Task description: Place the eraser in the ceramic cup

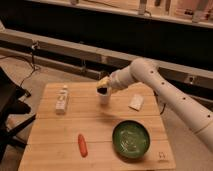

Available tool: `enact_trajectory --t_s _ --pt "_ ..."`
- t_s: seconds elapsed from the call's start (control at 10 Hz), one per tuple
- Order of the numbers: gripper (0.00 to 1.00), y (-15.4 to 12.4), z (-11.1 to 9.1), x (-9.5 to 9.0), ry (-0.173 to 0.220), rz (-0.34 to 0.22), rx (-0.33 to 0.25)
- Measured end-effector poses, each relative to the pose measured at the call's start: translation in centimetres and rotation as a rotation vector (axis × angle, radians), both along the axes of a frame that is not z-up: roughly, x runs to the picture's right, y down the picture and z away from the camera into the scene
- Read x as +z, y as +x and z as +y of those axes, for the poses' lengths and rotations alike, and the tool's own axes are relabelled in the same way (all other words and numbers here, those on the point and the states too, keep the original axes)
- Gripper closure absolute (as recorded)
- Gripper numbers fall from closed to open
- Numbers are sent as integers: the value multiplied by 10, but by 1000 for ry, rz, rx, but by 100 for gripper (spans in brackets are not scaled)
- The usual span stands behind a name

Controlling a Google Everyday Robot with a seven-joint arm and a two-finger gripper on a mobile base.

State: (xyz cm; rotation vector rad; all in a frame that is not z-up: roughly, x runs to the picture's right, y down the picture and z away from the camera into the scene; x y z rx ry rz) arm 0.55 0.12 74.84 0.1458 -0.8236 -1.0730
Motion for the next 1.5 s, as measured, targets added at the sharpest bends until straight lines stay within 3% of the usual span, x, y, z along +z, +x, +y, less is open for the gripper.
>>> enact_trajectory --t_s 0.2,0.4,0.5,0.9,1.3,1.5 --pt "80 2 -1 1 -7 6 -5" --pt "98 1 2 17 -49 35 -32" --pt "100 5 7 25 -66 52 -36" --pt "100 18 15 39 -95 106 -35" --pt "98 8 15 58 -123 219 -139" --pt "82 10 12 64 -130 228 -142"
